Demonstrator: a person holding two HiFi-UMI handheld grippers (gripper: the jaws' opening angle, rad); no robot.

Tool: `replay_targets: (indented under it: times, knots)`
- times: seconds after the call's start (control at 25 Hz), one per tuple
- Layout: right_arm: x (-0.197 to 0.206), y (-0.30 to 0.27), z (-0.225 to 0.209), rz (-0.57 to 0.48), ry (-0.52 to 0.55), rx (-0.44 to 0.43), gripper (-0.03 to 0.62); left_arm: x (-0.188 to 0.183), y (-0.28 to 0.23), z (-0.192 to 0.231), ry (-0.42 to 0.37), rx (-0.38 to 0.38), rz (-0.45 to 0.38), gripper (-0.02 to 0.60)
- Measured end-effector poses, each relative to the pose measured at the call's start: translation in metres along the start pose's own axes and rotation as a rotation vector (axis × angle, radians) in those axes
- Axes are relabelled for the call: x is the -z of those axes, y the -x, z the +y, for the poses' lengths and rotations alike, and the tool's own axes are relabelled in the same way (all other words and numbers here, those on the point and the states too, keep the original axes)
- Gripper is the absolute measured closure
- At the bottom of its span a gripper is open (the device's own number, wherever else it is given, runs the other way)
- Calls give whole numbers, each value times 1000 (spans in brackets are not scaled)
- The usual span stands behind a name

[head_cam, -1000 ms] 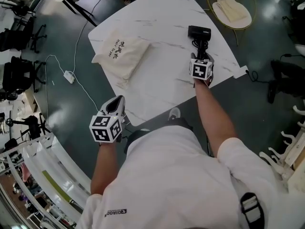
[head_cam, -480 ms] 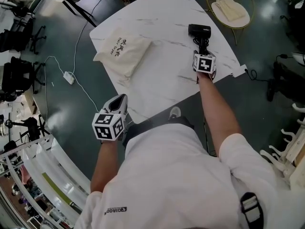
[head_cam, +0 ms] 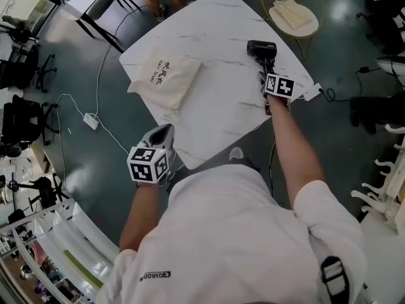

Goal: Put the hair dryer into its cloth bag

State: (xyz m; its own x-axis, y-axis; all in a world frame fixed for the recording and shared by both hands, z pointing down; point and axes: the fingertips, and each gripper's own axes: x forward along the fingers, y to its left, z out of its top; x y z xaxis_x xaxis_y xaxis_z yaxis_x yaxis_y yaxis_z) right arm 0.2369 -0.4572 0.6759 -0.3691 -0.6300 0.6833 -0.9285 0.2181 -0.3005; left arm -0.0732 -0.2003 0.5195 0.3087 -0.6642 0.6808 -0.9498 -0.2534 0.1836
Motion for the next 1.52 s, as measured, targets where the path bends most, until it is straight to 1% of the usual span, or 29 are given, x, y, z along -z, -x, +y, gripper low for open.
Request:
replay_targets:
  times: [0.24, 0.44, 0.52, 0.64, 0.76, 0.92, 1.12, 1.28, 1.4, 1.52]
  knots:
    - [11, 31, 28, -63, -231, -105, 359, -2, 12, 19, -19, 38, -8, 548]
    - [21, 60, 45, -127, -364, -171, 359, 8, 11, 33, -18, 64, 5, 548]
    - [22, 72, 53, -149, -396, -194, 358, 9, 6, 40, -15, 77, 9, 548]
    - [23, 88, 73, -170, -404, -224, 358, 7, 1, 50, -35, 94, 15, 548]
    - [30, 108, 95, -173, -405, -245, 356, 11, -5, 57, -62, 104, 37, 548]
    - [40, 135, 119, -193, -407, -282, 356, 15, -19, 59, -95, 155, 69, 548]
    - [56, 158, 138, -200, -357, -268, 356, 13, -44, 64, -143, 184, 109, 546]
    - [68, 175, 150, -201, -359, -279, 356, 12, -63, 65, -187, 197, 143, 546]
    - [75, 186, 159, -209, -372, -289, 356, 11, -76, 63, -211, 210, 162, 501]
    - [84, 196, 167, -221, -383, -288, 356, 10, -89, 64, -246, 209, 175, 486]
